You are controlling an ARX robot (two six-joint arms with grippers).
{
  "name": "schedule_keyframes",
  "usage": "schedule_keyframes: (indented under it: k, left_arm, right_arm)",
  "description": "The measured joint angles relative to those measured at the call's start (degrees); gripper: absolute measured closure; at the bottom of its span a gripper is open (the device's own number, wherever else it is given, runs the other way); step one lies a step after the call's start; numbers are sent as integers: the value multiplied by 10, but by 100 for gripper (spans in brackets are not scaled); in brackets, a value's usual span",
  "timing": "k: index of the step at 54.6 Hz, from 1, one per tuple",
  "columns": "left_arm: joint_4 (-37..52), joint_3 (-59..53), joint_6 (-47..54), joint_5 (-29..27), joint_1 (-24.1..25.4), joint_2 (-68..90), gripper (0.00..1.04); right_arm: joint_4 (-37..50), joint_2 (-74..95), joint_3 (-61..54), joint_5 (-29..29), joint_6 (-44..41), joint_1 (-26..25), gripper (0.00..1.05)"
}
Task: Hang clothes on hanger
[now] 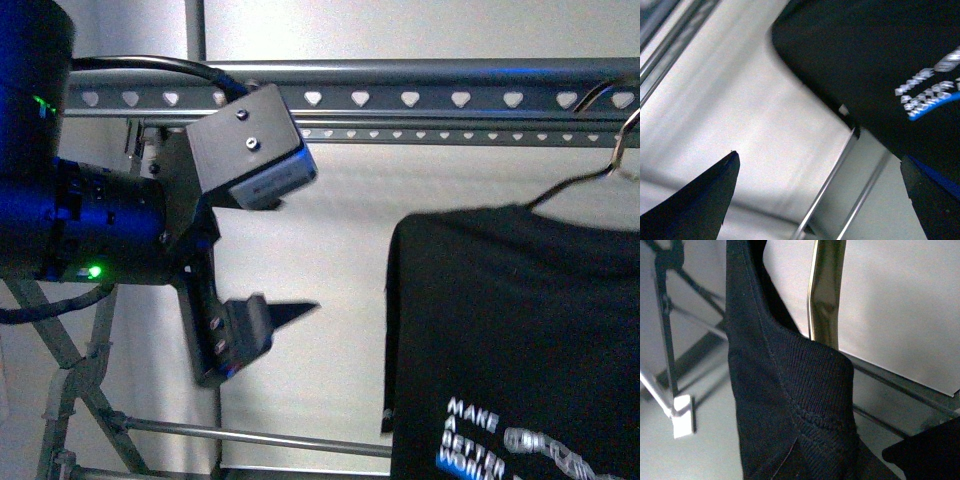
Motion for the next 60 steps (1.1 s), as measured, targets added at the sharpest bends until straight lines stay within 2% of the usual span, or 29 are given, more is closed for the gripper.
schedule_keyframes:
  k: [4,7,11,16,21,24,27,32,35,37,41,42,43,46,49,53,56,59,60]
  left_arm:
    - [86,-30,-189,-149,6,-17,6]
    - [90,-38,-351,-238,16,-48,6]
    - [97,-50,-465,-279,22,-84,7]
    - [77,-65,-532,-249,16,-117,7]
    - [5,-117,-498,-304,-12,-166,24]
    - [7,-162,-472,-299,-13,-188,33]
    - [26,-226,-452,-283,0,-226,49]
    - [44,-280,-443,-268,22,-265,67]
    - [52,-318,-442,-256,37,-293,81]
    - [54,-331,-441,-251,42,-303,86]
    - [58,-359,-438,-240,52,-326,99]
    - [58,-369,-438,-235,56,-336,103]
    - [58,-379,-437,-232,60,-345,101]
    - [58,-398,-436,-225,68,-363,101]
    - [58,-412,-436,-219,73,-378,101]
    - [56,-429,-436,-212,80,-401,101]
    - [50,-442,-436,-205,86,-421,101]
    - [41,-454,-436,-188,99,-442,101]
    - [40,-456,-436,-179,103,-446,101]
  right_arm:
    - [-23,-1,33,-5,47,-11,101]
    - [-37,3,57,-5,74,-20,101]
    - [-51,20,90,3,100,-23,101]
    - [-68,49,131,24,113,-21,101]
    - [-89,88,176,51,113,-9,101]
    - [-106,105,186,59,105,-3,101]
    - [-123,122,185,99,70,8,101]
    - [-116,115,152,132,33,19,101]
    - [-52,94,99,169,-4,33,90]
    - [-14,85,71,189,-22,37,85]
    - [119,62,0,240,-55,46,73]
    - [181,49,-29,248,-56,45,68]
    - [239,33,-55,251,-52,43,62]
    - [335,-14,-100,252,-24,34,52]
    - [386,-68,-135,250,9,28,43]
    - [410,-156,-189,223,65,24,31]
    - [399,-234,-239,212,111,31,22]
    - [252,-341,-281,251,125,66,33]
    - [232,-356,-289,261,127,75,34]
